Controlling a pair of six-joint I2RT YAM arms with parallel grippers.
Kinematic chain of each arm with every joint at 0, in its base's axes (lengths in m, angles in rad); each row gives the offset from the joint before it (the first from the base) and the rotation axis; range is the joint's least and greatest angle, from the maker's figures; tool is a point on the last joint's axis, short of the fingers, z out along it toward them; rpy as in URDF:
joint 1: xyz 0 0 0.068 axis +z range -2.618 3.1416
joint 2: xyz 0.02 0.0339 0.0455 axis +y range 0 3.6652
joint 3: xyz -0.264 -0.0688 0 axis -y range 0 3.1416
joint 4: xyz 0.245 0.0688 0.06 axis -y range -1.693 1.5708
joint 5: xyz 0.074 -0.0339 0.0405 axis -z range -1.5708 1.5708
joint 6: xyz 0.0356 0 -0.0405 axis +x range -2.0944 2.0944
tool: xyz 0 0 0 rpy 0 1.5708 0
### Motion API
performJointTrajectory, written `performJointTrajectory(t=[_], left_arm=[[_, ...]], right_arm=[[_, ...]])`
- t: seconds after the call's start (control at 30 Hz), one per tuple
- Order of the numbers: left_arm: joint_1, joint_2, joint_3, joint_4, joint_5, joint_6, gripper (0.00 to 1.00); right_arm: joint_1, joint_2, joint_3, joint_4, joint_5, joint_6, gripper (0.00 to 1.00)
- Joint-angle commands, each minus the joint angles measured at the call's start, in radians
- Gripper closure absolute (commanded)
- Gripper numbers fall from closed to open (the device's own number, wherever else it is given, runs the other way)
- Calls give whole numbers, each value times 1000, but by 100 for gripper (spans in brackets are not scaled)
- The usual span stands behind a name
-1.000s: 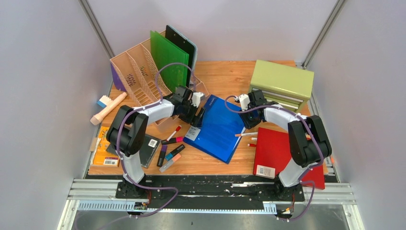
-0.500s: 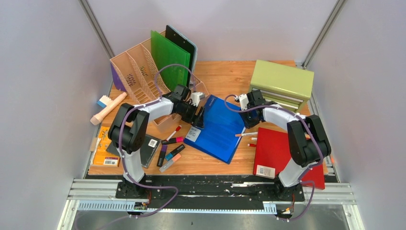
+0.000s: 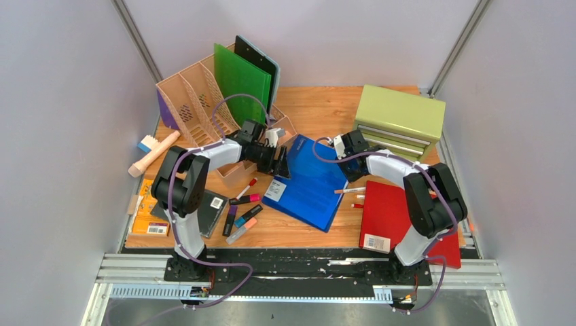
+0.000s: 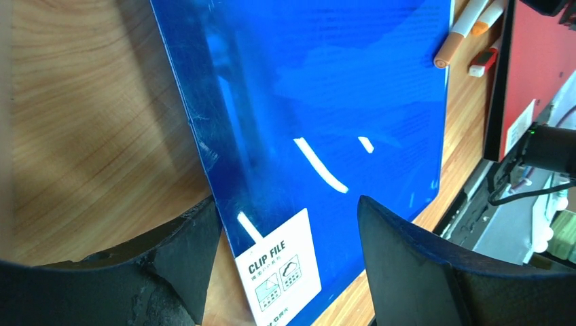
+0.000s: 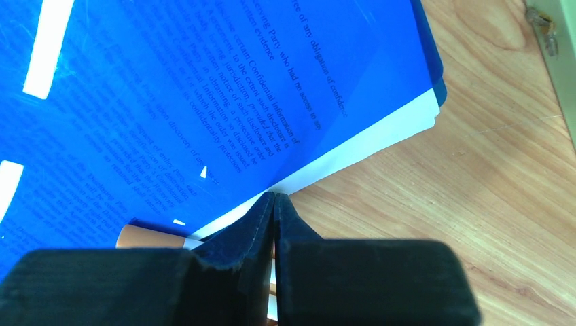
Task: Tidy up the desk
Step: Pick up the folder from the center of the board.
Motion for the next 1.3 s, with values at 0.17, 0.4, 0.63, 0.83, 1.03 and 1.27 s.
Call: performJointTrajectory(t=[0.17, 0.4, 0.63, 0.83, 1.03, 1.27], left_arm=[[-36, -111, -54, 222, 266, -145, 21], [-35, -121, -70, 263, 278, -170, 22], [-28, -147, -45, 165, 174, -114, 33], [-12, -169, -7, 63, 111, -18, 55], [-6, -208, 45, -58, 102, 115, 84], [10, -334, 102, -193, 119, 275, 100]], right_arm=[[55, 111, -52, 91, -94, 63, 97], [67, 119, -48, 92, -94, 63, 98], [67, 103, -46, 92, -98, 60, 98], [67, 59, -37, 90, -132, 42, 96], [49, -22, 43, 46, -226, 24, 82], [5, -153, 208, -44, -328, 6, 51]])
